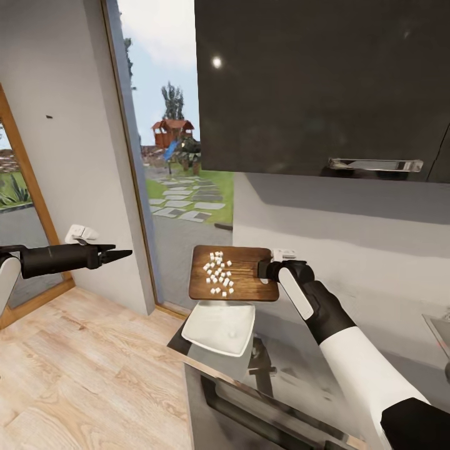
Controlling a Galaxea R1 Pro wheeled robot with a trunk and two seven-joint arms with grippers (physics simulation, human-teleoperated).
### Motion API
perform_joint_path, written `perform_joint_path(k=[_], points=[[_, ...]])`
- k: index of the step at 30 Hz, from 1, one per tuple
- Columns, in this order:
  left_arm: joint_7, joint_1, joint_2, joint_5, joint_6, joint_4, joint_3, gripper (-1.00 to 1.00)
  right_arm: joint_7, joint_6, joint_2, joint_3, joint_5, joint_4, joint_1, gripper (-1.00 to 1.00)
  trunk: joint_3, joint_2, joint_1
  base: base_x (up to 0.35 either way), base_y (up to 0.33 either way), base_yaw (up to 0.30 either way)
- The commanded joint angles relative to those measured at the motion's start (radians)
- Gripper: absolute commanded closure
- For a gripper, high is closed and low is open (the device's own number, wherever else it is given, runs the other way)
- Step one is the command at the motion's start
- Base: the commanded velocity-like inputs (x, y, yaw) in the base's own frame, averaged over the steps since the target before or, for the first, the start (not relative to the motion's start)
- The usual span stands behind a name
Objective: In the kitchen, take the Vidalia onion out of the sink, dice it on the chopping board with the paring knife, put the diced onion into the bowl on the countertop, then place both the paring knife and the chopping board into the sink.
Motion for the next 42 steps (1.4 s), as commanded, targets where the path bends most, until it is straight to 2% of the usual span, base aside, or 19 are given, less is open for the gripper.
perform_joint_path(k=[1,5,23,26,30,42], points=[[-0.005,-0.001,0.0,-0.002,0.004,0.0,0.001,-1.0,-0.009,0.0,0.0,0.002,-0.015,-0.001,-0.001,1.0,-0.002,-0.002,-0.002,-0.241,0.0,0.0],[-0.005,-0.001,0.0,-0.002,0.004,0.0,0.001,-1.0,-0.009,0.0,0.0,0.002,-0.015,-0.001,-0.001,1.0,-0.002,-0.002,-0.002,-0.195,0.0,0.0],[-0.005,-0.001,0.0,-0.002,0.004,0.0,0.001,-1.0,-0.01,-0.001,0.0,0.002,-0.015,-0.001,-0.001,1.0,-0.002,-0.002,-0.002,-0.004,0.0,0.0],[-0.005,-0.001,0.0,-0.002,0.004,0.0,0.001,-1.0,-0.011,-0.021,0.0,0.002,-0.015,0.004,-0.001,1.0,-0.002,-0.002,-0.002,0.0,0.0,0.0],[-0.005,-0.001,0.0,-0.002,0.004,0.0,0.001,-1.0,-0.011,-0.093,-0.001,0.002,-0.015,0.043,-0.001,1.0,-0.002,-0.002,-0.002,0.0,0.0,0.0],[-0.005,-0.001,0.0,-0.002,0.004,0.0,0.001,-1.0,-0.01,-0.14,-0.002,0.002,-0.012,0.07,-0.001,1.0,-0.002,-0.002,-0.002,0.0,0.0,0.0]])
